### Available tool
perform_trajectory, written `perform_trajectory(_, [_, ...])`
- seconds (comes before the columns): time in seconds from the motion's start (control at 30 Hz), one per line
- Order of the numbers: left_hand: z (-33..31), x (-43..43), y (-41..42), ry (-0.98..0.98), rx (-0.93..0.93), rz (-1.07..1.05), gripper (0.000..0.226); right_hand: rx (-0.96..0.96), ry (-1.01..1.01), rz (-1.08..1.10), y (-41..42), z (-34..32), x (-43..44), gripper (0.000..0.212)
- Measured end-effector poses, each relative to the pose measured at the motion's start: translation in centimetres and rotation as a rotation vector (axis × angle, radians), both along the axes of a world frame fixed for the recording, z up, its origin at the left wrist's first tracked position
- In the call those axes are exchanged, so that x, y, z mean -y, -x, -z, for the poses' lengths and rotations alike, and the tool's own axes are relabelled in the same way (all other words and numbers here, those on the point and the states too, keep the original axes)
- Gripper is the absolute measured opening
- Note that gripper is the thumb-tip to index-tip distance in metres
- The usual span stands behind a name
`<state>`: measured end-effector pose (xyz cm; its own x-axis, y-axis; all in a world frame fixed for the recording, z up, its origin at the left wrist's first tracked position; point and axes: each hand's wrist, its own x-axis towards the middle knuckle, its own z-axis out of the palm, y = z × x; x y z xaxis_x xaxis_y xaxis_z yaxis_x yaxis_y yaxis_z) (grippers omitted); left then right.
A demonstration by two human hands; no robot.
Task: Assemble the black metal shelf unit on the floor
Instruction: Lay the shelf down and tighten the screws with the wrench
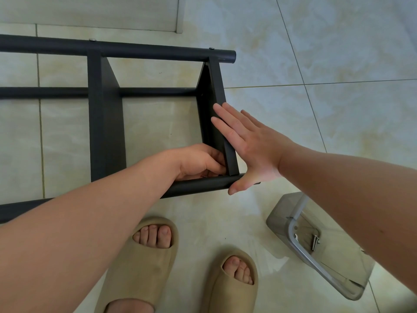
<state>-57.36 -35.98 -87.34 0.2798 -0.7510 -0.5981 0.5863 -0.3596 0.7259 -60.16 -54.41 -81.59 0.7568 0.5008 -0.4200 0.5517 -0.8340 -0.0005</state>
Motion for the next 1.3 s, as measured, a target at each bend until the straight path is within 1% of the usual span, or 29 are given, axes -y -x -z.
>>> perform_trajectory(0.17, [-0.07,-0.05,-0.10,0.004,-0.015,-0.008,0.025,-0.001,-0.011,-0.001,-0.02,0.02,0.01,0.145])
perform_trajectory(0.27, [-0.11,0.04,-0.07,0.018,-0.080,-0.041,0.023,-0.002,-0.006,0.002,0.00,0.03,-0.01,0.146])
perform_trajectory(0.33, [-0.30,0.04,0.02,0.011,-0.111,-0.015,0.022,-0.001,-0.001,0.002,0.01,0.06,0.02,0.146])
perform_trajectory(0.4, [-0.43,-0.03,0.10,-0.037,-0.045,0.051,0.025,0.001,-0.002,0.000,0.02,0.09,0.05,0.147])
perform_trajectory(0.47, [-0.30,-0.01,0.14,-0.055,0.002,0.059,0.017,0.003,-0.008,-0.001,0.00,0.10,0.08,0.146])
perform_trajectory(0.57, [-0.09,-0.07,0.04,-0.040,-0.010,0.022,0.014,0.002,-0.008,-0.002,-0.01,0.12,0.09,0.146])
perform_trajectory(0.83, [-0.09,-0.06,-0.01,-0.015,0.002,0.007,0.017,-0.008,0.003,-0.001,-0.04,-0.05,0.05,0.146])
perform_trajectory(1.23, [0.06,-0.11,-0.11,0.033,-0.012,0.008,0.034,-0.010,-0.001,0.000,0.02,-0.09,-0.04,0.146])
perform_trajectory(1.3, [0.06,-0.07,-0.12,0.031,-0.019,0.003,0.033,-0.011,-0.002,0.002,0.01,-0.09,-0.05,0.146])
